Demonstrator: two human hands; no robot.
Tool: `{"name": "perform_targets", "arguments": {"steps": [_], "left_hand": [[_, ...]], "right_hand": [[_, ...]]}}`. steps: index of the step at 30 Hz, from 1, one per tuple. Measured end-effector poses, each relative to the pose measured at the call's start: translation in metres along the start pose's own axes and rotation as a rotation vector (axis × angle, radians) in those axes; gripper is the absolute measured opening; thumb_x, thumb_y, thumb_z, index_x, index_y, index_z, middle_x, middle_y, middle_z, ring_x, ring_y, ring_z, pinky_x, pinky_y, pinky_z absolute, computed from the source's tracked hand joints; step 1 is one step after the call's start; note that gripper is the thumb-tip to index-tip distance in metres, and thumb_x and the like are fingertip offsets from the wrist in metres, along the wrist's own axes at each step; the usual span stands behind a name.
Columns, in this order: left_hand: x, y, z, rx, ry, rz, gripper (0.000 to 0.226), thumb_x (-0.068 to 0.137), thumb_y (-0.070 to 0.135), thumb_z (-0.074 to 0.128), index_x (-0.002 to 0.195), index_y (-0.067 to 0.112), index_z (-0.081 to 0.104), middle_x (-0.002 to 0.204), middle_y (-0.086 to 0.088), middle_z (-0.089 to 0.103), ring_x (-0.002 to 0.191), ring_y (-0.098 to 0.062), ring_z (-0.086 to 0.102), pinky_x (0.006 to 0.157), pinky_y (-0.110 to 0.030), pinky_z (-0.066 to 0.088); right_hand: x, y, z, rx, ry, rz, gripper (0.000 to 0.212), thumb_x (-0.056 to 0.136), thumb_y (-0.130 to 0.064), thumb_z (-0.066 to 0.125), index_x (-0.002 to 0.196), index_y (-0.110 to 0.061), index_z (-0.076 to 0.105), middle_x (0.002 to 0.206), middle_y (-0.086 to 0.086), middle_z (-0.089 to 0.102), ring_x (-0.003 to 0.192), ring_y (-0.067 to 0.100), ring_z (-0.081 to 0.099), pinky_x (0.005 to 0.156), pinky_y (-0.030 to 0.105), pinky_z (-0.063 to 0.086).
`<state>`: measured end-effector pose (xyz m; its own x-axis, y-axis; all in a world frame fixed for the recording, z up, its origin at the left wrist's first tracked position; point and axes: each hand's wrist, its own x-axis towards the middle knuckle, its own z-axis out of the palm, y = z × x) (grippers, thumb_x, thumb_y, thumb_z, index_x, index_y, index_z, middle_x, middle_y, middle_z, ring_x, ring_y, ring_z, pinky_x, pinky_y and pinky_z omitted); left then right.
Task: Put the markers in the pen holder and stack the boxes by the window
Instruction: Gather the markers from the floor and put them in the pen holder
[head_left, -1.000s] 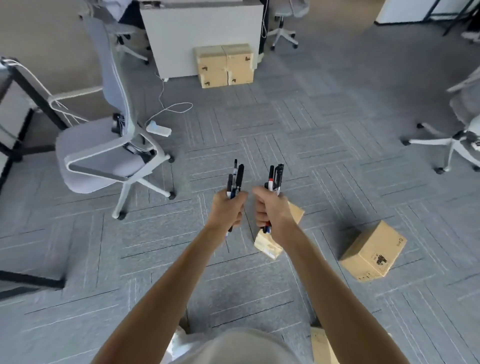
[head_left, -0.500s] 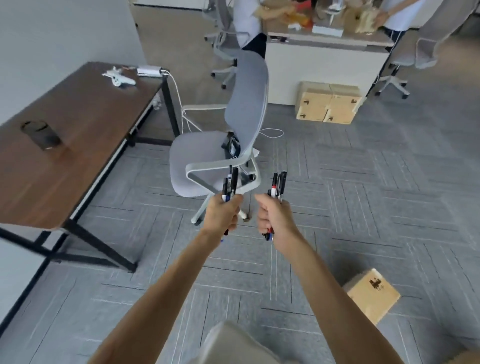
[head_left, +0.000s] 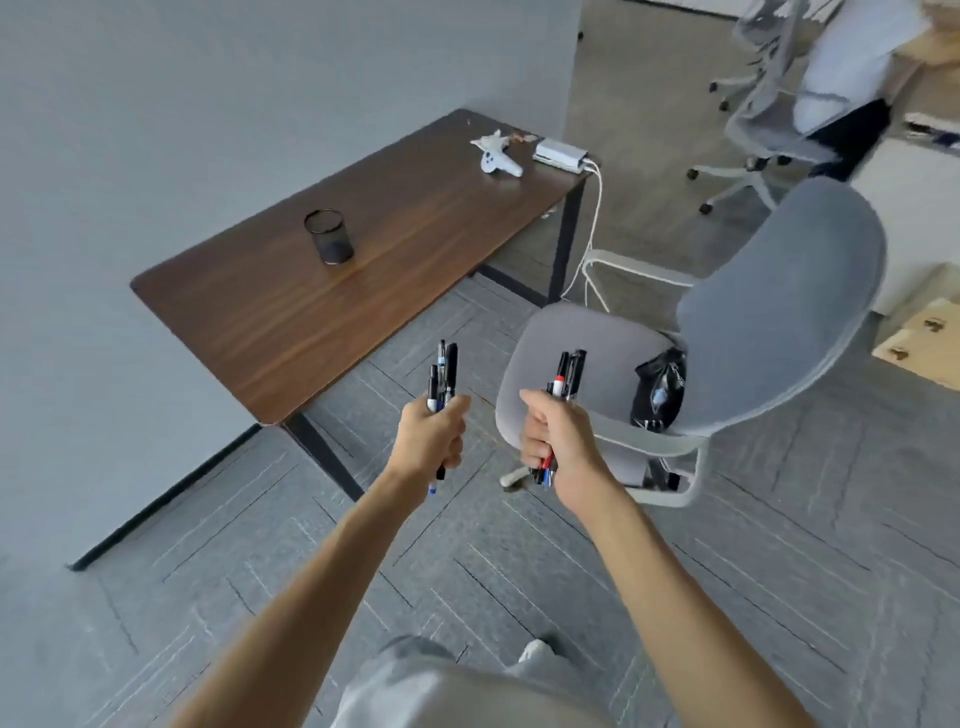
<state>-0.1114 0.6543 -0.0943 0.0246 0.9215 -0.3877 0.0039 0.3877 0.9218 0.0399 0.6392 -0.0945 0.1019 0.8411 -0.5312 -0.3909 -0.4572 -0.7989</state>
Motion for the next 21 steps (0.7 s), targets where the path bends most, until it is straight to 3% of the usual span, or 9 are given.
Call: {"name": "perform_targets", "arguments": {"steps": [10,21], "left_hand": [[0.089,0.039,-0.089,-0.224,0.324,0.023,0.036,0.094,0.006,0.050,0.069,0.021,0.029,0.047,0.009,0.030,0.039,-0.008,0.023,0.039,-0.019,0.021],[0.239,0.095,-0.218,-0.260,0.311,0.043,0.031,0.093,0.009,0.053,0.070,0.018,0.035,0.052,0.004,0.031,0.038,-0.008,0.026,0.038,-0.021,0.022]], "right_hand": [[0.124,-0.053,0.119,-0.096,-0.196,0.066,0.047,0.091,-0.016,0.060,0.054,-0.022,0.032,0.043,-0.008,0.027,0.034,0.009,0.022,0.040,0.021,0.017],[0.238,-0.088,0.281,-0.134,-0.199,0.020,0.044,0.092,-0.017,0.062,0.056,-0.020,0.038,0.045,-0.005,0.033,0.038,0.010,0.030,0.043,0.023,0.027]]}}
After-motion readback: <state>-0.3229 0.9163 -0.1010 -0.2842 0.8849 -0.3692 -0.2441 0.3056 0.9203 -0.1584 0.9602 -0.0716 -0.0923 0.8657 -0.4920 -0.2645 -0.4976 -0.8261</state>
